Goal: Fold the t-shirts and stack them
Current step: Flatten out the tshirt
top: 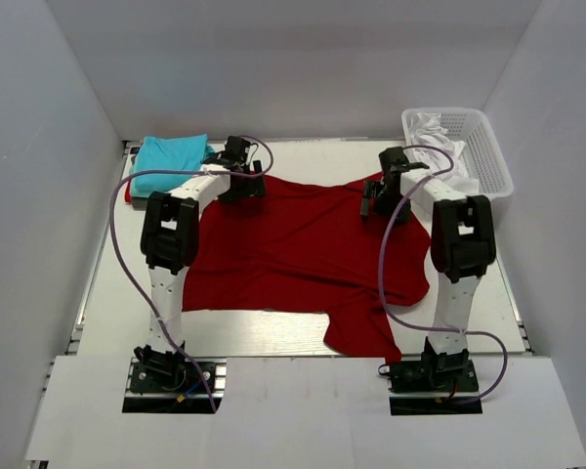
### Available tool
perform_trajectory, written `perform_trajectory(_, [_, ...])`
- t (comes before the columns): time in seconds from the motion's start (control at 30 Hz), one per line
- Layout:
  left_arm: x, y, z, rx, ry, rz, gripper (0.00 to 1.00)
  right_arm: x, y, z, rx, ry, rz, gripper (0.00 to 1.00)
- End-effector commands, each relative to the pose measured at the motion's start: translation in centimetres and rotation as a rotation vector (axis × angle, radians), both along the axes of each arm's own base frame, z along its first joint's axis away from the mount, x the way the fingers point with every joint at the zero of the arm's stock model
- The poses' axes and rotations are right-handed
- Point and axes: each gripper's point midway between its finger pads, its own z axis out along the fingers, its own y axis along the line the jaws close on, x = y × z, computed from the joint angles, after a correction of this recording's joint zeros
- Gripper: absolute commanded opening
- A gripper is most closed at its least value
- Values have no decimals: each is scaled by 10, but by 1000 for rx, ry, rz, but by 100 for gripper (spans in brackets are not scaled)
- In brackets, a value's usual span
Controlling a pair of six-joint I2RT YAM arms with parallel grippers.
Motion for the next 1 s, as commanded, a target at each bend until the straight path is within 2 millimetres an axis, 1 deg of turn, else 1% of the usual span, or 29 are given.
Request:
perform_trajectory(0.0, [7, 10, 3, 80, 16, 16, 100, 30, 0, -10, -14, -5, 4, 90])
perform_trajectory(0.03, [11, 12, 2, 116, 2, 32, 100, 31, -1, -13, -22, 12, 3, 90])
perform_trajectory(0.07, [12, 15, -5, 138, 24, 38, 100, 45, 2, -10, -27, -4, 1, 90])
perform_trajectory(0.1, [13, 14, -10, 142, 37, 37, 100, 49, 2, -12, -29, -4, 2, 90])
perform_trajectory(0.13, [15, 18, -13, 166, 44, 49, 100, 55, 4, -17, -31, -2, 10, 90])
perform_trajectory(0.17, [23, 15, -9, 158, 33, 58, 100, 61, 3, -21, -32, 0, 8, 90])
perform_trajectory(0.2, [18, 17, -29, 176, 87, 54, 100, 67, 5, -18, -38, -9, 29, 90])
perform_trajectory(0.23, [27, 14, -25, 171, 71, 55, 100, 64, 4, -39, -53, 36, 31, 90])
perform_trajectory(0.3, [30, 9, -34, 154, 91, 41, 100, 85, 12, -29, -21, 1, 59, 90])
perform_trajectory(0.33, [37, 6, -41, 152, 86, 41, 100, 83, 15, -51, -10, 44, 72, 90])
perform_trajectory(0.37, [40, 3, -43, 142, 84, 36, 100, 106, 27, -32, 38, -21, 94, 90])
perform_trajectory(0.4, [44, 4, -45, 122, 82, 46, 100, 112, 29, -32, 35, -34, 104, 90])
perform_trajectory(0.43, [51, 2, -40, 109, 63, 57, 100, 113, 31, -55, 30, -4, 110, 90])
perform_trajectory(0.47, [54, 9, -43, 100, 64, 85, 100, 119, 35, -55, 62, -14, 123, 90])
perform_trajectory(0.5, [60, 14, -42, 83, 56, 122, 100, 142, 39, -42, 80, -87, 121, 90])
perform_trajectory(0.53, [63, 14, -41, 79, 46, 122, 100, 146, 42, -41, 96, -103, 135, 90])
perform_trajectory(0.57, [67, 19, -40, 75, 34, 133, 100, 158, 44, -36, 102, -155, 147, 90])
perform_trajectory(0.6, [72, 16, -36, 61, 15, 129, 100, 161, 44, -33, 109, -177, 154, 90])
perform_trajectory(0.63, [77, 13, -33, 48, -7, 113, 100, 173, 50, -24, 114, -241, 204, 90])
perform_trajectory(0.67, [82, 9, -24, 32, -30, 93, 100, 176, 54, -11, 117, -273, 223, 90])
perform_trajectory(0.7, [85, 2, -19, 4, -41, 63, 100, 180, 56, 0, 120, -304, 242, 90])
perform_trajectory(0.73, [91, -1, -3, -8, -82, 44, 100, 185, 58, 9, 115, -336, 265, 90])
perform_trajectory(0.8, [93, -11, 15, -22, -121, 0, 100, 188, 62, 45, 107, -407, 302, 90])
perform_trajectory(0.83, [94, -11, 28, -14, -143, -18, 100, 187, 63, 51, 96, -420, 315, 90])
perform_trajectory(0.87, [95, -18, 54, -19, -192, -40, 100, 186, 64, 71, 93, -454, 326, 90])
perform_trajectory(0.9, [93, -18, 66, -17, -210, -47, 100, 180, 66, 86, 91, -469, 348, 90])
perform_trajectory(0.93, [91, -19, 82, -32, -225, -56, 100, 176, 66, 108, 89, -501, 349, 90])
perform_trajectory(0.97, [85, -19, 91, -38, -222, -62, 100, 172, 71, 115, 89, -508, 367, 90])
